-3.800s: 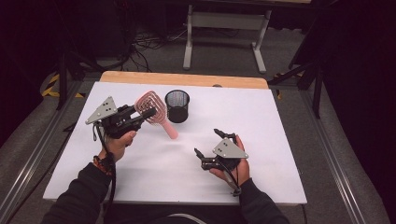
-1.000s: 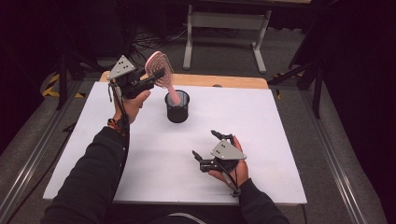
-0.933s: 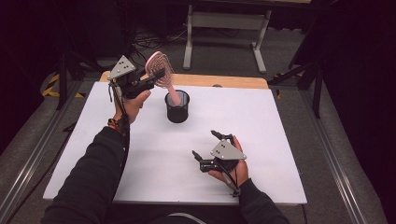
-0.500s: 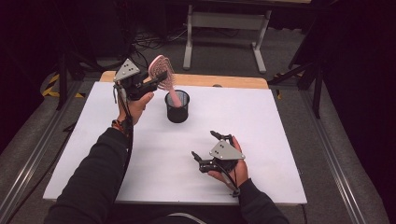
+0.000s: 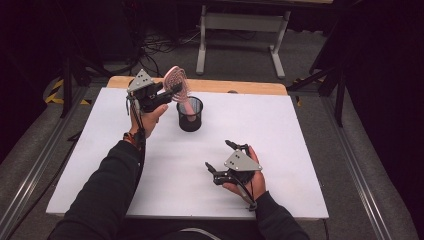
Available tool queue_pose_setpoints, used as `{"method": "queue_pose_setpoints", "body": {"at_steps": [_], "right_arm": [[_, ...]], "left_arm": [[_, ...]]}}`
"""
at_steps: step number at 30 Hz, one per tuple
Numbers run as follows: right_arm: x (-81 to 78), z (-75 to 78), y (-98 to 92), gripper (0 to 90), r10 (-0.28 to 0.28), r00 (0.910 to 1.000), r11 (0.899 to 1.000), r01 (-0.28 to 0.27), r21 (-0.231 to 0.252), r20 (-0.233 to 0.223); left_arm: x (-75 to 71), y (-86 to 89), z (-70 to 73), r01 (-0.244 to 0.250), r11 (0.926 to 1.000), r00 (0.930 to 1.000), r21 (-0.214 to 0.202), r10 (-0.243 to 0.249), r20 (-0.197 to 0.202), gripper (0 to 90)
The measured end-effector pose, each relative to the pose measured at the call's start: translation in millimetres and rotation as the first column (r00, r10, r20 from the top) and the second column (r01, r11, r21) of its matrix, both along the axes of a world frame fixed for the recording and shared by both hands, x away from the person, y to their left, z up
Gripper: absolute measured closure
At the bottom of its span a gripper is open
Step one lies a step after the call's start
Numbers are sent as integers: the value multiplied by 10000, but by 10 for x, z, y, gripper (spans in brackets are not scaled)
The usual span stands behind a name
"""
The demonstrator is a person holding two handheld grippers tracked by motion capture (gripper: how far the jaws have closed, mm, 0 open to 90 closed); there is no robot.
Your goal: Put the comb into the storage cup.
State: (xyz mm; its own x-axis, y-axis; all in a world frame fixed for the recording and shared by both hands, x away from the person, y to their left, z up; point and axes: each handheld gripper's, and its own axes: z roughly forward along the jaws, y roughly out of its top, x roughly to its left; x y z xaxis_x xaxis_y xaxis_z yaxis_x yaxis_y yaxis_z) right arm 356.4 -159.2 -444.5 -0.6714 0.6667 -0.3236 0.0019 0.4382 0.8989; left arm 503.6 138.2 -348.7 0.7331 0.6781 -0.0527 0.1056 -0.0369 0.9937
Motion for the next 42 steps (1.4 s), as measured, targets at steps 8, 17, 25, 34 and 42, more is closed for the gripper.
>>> {"method": "queue_pose_setpoints", "body": {"at_steps": [8, 17, 25, 34, 42], "right_arm": [[1, -4, 2, 87, 19, 10000, 10000, -19, -11, -22], [1, -6, 3, 87, 5, 10000, 10000, -5, -40, -38], [2, -12, 8, 88, 30, 10000, 10000, -31, -90, -55], [0, -13, 10, 89, 30, 10000, 9999, -31, -97, -46], [-6, -10, 15, 89, 42, 10000, 9999, -43, -104, -10]], "left_arm": [[-1, -56, -76, 76, 9999, 9999, 83, -75, -94, 637], [4, -86, -149, 101, 9998, 9997, 169, -97, -216, 637], [9, -101, -202, 87, 9997, 9996, 246, -80, -283, 636], [19, -119, -291, 52, 9994, 9993, 346, -39, -376, 636], [18, -121, -307, 31, 9993, 9992, 363, -16, -409, 635]]}}
